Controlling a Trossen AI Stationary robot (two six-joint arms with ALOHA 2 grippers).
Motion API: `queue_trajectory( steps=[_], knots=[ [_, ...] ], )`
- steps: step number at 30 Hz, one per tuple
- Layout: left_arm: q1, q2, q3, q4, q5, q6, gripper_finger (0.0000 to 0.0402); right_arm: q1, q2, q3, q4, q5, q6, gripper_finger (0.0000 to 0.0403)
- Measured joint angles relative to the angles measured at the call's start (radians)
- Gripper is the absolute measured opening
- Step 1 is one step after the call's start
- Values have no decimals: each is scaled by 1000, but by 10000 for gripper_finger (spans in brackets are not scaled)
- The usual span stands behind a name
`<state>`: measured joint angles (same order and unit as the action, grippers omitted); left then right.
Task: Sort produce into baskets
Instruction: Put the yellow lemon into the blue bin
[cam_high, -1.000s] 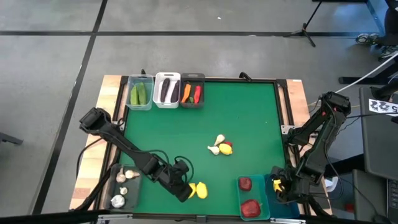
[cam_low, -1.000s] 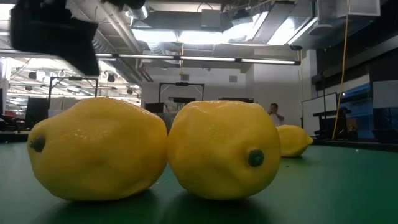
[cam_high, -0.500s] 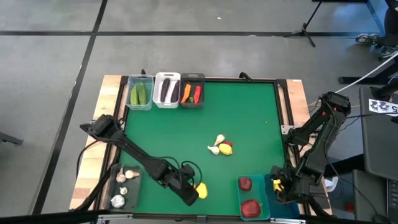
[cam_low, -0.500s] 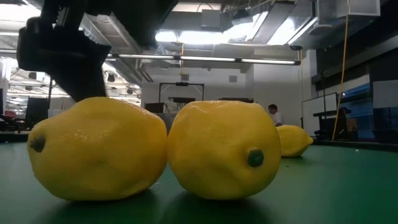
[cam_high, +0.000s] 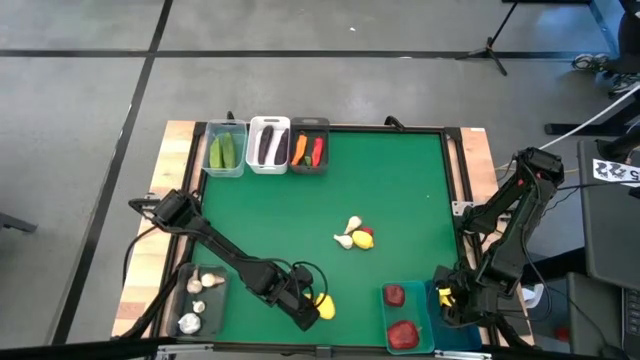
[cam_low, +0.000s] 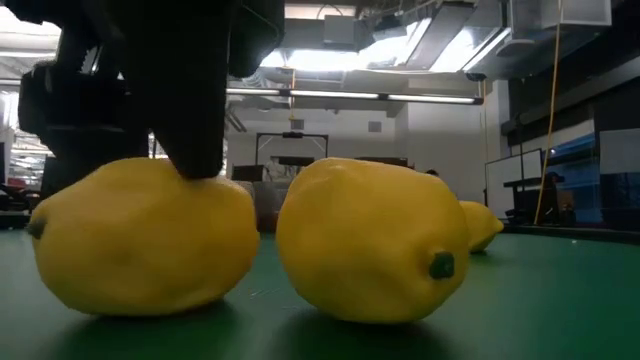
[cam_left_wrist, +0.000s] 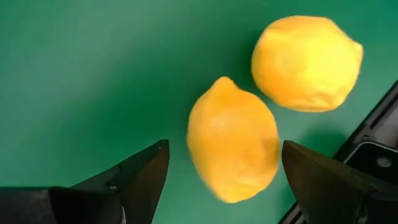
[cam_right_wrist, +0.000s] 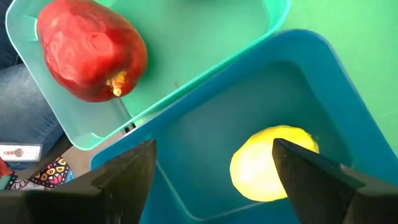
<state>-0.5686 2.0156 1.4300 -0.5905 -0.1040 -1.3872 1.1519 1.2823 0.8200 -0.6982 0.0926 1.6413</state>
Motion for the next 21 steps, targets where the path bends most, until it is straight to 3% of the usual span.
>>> queue_trajectory(
  steps=[14, 21],
  knots=[
    [4, 55, 1, 2, 83, 57, 301, 0, 0, 0, -1, 49, -28, 319],
    [9, 55, 0, -6, 111, 80, 258, 0, 0, 0, -2, 50, -28, 319]
  ],
)
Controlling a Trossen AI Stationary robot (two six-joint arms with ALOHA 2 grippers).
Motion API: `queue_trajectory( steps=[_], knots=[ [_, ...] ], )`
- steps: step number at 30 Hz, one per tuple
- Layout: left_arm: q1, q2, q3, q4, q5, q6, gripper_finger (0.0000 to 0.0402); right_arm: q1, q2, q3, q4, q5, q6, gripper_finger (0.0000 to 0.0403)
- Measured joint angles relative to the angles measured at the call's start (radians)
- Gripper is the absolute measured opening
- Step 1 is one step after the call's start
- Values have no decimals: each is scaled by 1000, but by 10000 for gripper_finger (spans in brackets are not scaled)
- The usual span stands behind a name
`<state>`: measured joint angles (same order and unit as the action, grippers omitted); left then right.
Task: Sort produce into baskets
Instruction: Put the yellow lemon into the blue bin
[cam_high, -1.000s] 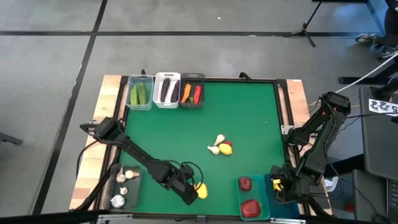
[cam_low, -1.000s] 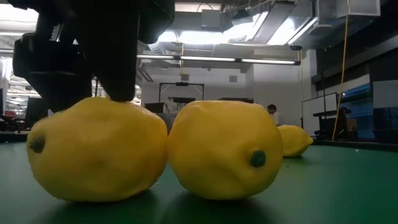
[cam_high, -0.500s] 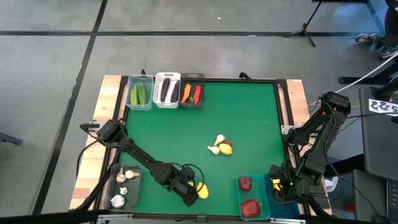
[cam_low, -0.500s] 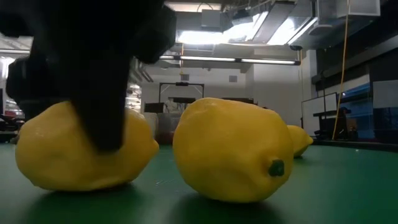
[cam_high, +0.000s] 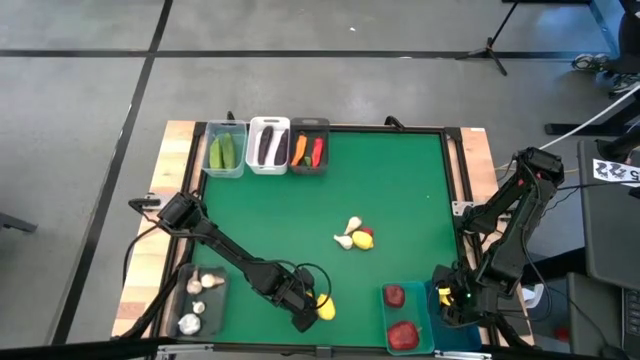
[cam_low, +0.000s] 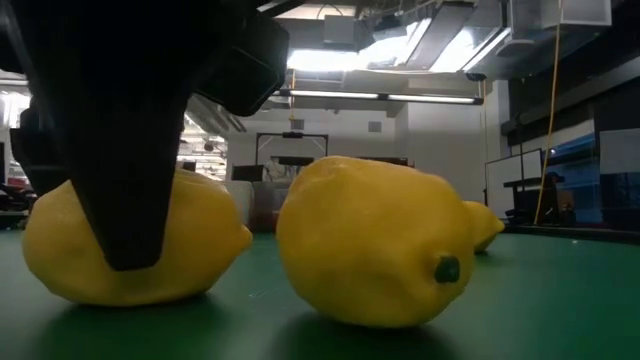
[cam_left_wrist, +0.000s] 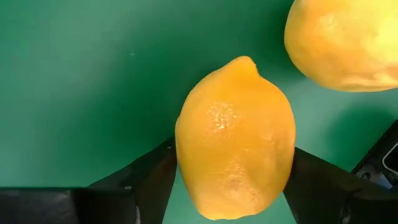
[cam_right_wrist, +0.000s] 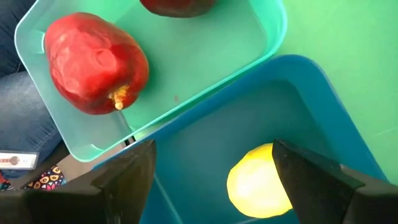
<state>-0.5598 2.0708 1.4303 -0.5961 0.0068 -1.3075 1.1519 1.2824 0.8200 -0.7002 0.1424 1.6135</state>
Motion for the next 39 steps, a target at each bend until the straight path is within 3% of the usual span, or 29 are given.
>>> queue_trajectory(
  steps=[8, 23, 28, 33, 39],
  knots=[
    [2, -1, 0, 2, 13, 37, 212, 0, 0, 0, 1, -3, 0, 319],
    [39, -2, 12, 9, 55, 157, 208, 0, -25, 8, 0, -48, -11, 319],
    [53, -8, 45, 6, 60, 214, 208, 0, -67, 73, -14, -17, -105, 319],
    [74, -38, 75, 9, 59, 297, 208, 0, -108, 175, -67, 146, -222, 319],
    [118, -136, 92, 13, -27, 421, 208, 0, -124, 282, -42, 564, -565, 319]
  ],
)
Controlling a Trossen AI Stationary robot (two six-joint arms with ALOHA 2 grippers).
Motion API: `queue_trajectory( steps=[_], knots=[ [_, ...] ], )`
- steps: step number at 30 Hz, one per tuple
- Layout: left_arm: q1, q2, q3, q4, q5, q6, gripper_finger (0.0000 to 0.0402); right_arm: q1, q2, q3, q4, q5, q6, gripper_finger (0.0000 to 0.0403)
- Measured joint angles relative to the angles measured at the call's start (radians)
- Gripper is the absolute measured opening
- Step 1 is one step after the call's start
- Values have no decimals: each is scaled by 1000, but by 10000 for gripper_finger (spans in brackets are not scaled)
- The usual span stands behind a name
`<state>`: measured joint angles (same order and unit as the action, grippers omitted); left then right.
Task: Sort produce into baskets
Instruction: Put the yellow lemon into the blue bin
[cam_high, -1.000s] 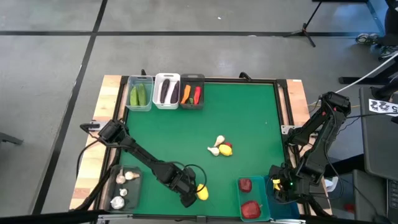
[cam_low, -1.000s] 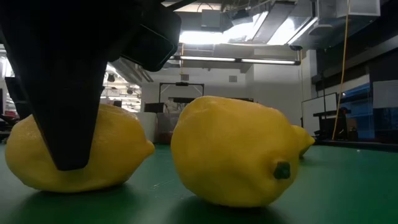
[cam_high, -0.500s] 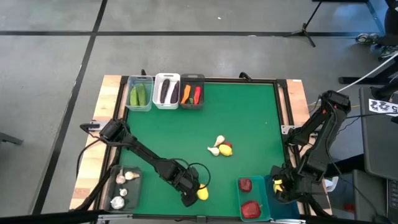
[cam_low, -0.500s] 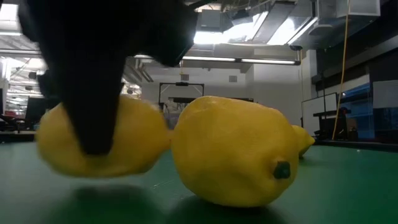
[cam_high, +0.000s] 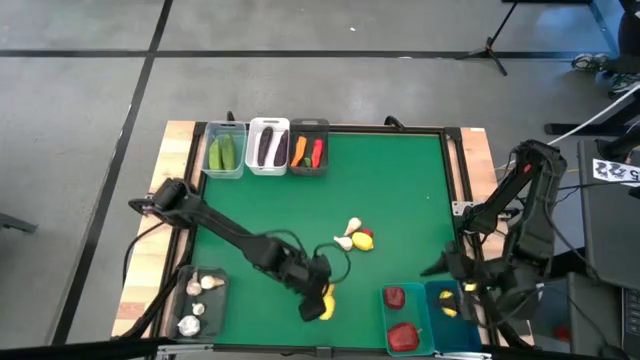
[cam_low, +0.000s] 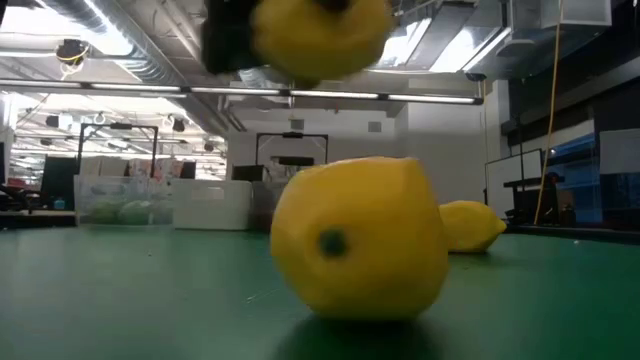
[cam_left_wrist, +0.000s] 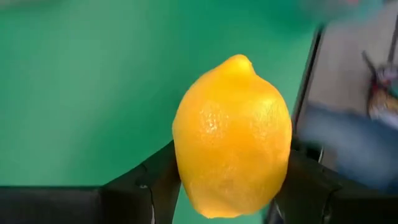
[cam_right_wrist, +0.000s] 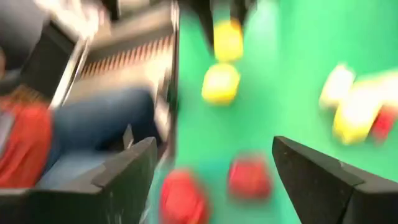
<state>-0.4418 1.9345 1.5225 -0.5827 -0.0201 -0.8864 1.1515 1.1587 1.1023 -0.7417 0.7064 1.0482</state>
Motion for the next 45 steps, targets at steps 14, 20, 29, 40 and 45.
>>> queue_trajectory(
  steps=[14, 20, 29, 40, 45],
  knots=[
    [17, -182, 2, 577, -539, 697, 208, -185, 35, -7, 424, 417, -788, 319],
    [6, -180, -18, 686, -539, 843, 208, -298, 90, -29, 817, 129, -1185, 319],
    [3, -180, -44, 728, -538, 888, 208, -406, 103, -30, 977, -130, -1303, 319],
    [5, -180, -44, 777, -547, 938, 207, -493, 115, -29, 1009, -252, -1327, 319],
    [7, -180, -44, 792, -531, 944, 207, -492, 116, -29, 1045, -212, -1399, 319]
  ],
)
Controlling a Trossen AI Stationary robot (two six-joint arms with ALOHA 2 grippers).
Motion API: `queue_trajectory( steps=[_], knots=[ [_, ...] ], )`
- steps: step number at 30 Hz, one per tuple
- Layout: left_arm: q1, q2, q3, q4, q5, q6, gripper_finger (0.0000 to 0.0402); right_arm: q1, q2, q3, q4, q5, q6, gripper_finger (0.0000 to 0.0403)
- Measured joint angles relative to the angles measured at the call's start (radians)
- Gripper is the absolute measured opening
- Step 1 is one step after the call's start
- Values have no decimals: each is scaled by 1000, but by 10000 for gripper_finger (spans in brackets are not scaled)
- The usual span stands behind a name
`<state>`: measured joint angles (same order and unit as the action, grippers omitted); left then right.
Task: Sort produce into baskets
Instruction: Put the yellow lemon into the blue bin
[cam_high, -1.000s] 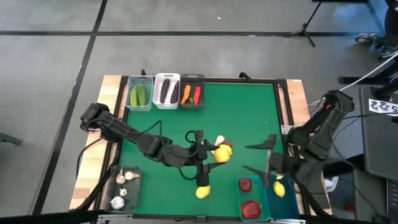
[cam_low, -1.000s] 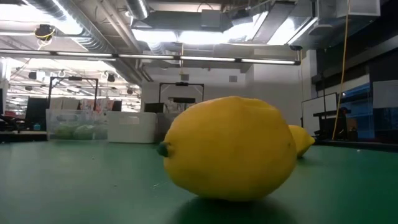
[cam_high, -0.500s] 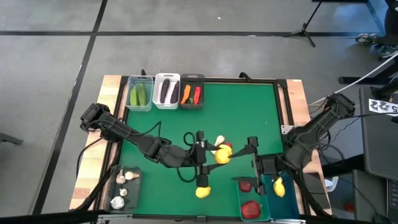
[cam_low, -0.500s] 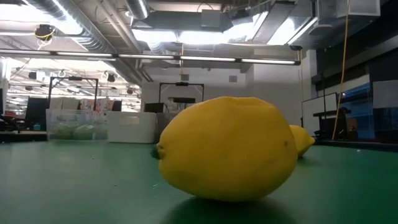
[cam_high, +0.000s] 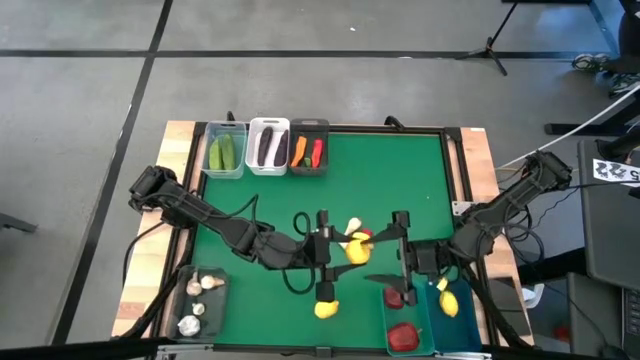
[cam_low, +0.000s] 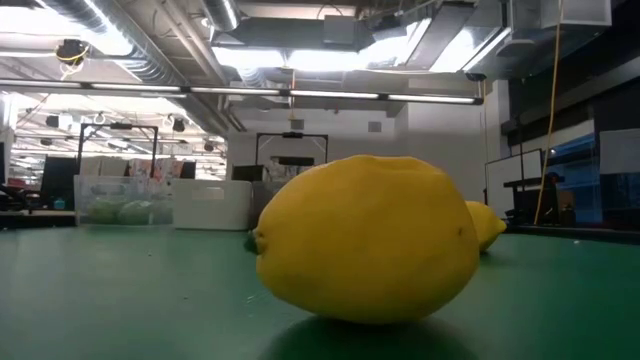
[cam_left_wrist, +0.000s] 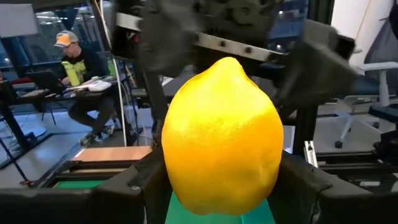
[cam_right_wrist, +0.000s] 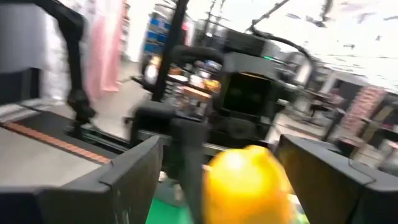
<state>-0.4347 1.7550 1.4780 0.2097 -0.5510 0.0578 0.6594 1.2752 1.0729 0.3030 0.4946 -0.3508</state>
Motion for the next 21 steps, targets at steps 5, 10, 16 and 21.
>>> queue_trajectory(
  steps=[5, 10, 16, 21],
  knots=[
    [5, 0, 0, -3, 0, 0, 207, 0, -2, -1, 4, 66, -24, 319],
    [14, 0, 0, -4, -1, 0, 207, -18, 7, -1, -18, 32, -10, 319],
    [23, 0, 0, -4, 14, -5, 207, -40, 9, -1, -20, -14, 29, 319],
    [24, 0, 0, -3, 24, -8, 207, -47, 11, -1, -30, -16, 37, 319]
  ],
)
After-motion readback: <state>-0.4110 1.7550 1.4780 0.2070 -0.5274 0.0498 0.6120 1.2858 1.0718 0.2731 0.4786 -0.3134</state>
